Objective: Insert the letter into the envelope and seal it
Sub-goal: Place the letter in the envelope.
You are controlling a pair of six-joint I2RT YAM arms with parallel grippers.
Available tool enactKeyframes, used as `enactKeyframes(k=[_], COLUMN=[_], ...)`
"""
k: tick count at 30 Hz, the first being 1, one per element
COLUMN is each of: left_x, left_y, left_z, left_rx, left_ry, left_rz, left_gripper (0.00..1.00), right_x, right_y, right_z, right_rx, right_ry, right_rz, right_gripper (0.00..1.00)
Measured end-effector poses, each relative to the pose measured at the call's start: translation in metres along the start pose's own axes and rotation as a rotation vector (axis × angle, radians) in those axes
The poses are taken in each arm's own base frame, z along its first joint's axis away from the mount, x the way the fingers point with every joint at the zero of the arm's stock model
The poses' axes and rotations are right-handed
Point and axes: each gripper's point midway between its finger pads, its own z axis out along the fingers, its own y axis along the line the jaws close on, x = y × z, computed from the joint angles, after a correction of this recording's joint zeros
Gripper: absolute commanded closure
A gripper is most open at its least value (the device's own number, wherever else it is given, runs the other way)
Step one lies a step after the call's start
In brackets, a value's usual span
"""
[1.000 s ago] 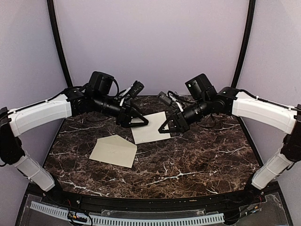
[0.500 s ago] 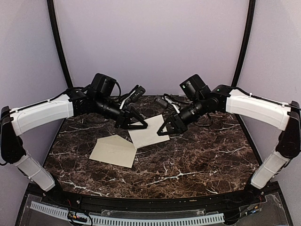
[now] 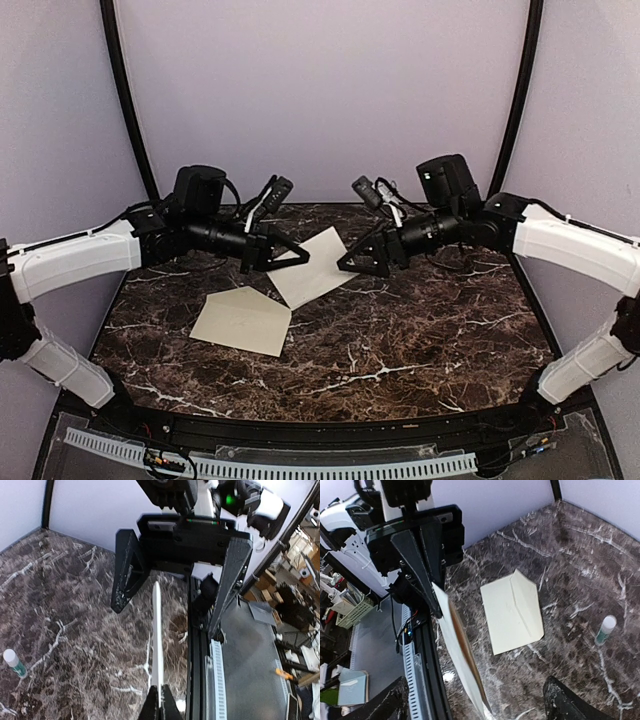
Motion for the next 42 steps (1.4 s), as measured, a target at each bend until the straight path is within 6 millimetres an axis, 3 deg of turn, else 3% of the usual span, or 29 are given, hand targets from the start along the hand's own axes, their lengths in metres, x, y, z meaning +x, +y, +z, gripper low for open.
enactKeyframes(k=[4, 6, 11, 14, 17, 21, 27, 31, 33, 35, 36, 38, 42], left_x=[-0.027, -0.047, -0.081, -0.094, -0.101, -0.103, -0.103, -0.102, -0.101, -0.101, -0.101, -0.100, -0.091], left_y=[-0.009, -0.014, -0.022, -0.027, -0.032, -0.037, -0.040, -0.040, -0.040, -0.039, -0.039, -0.038, -0.020], left_z=[-0.022, -0.035, -0.051, -0.055, -0.055, -0.053, -0.052, -0.051, -0.051, -0.051, -0.051, -0.050, -0.049], left_rx=[-0.055, -0.070, -0.067, -0.050, -0.024, 0.002, 0.017, 0.023, 0.024, 0.023, 0.022, 0.021, -0.068], left_ry=[-0.213, -0.342, -0.542, -0.608, -0.644, -0.658, -0.658, -0.654, -0.652, -0.652, -0.652, -0.650, -0.636], left_rz=[0.018, 0.033, 0.036, 0.038, 0.035, 0.028, 0.014, 0.008, 0.006, 0.005, 0.005, -0.003, -0.074], left_gripper=[1.00, 1.00, 1.00, 1.00, 1.00, 1.00, 1.00, 1.00, 1.00, 0.79, 0.54, 0.28, 0.15], right_x=[-0.027, -0.034, -0.046, -0.053, -0.063, -0.080, -0.090, -0.093, -0.093, -0.093, -0.094, -0.095, -0.098], right_y=[0.004, 0.007, 0.004, 0.013, 0.024, 0.037, 0.048, 0.054, 0.056, 0.057, 0.057, 0.055, 0.044], right_z=[-0.031, -0.036, -0.019, -0.009, -0.008, -0.011, -0.016, -0.018, -0.019, -0.019, -0.019, -0.019, -0.026], right_rx=[0.047, 0.023, -0.042, -0.087, -0.136, -0.195, -0.250, -0.270, -0.278, -0.279, -0.277, -0.264, -0.178], right_ry=[-0.285, -0.395, -0.508, -0.537, -0.580, -0.633, -0.674, -0.687, -0.688, -0.691, -0.692, -0.699, -0.717], right_rz=[-0.006, 0.011, 0.077, 0.077, 0.059, 0.038, 0.018, 0.002, -0.003, -0.006, -0.005, -0.006, 0.003], right_gripper=[0.01, 0.01, 0.02, 0.06, 0.19, 0.44, 0.73, 1.00, 1.00, 1.00, 1.00, 1.00, 1.00])
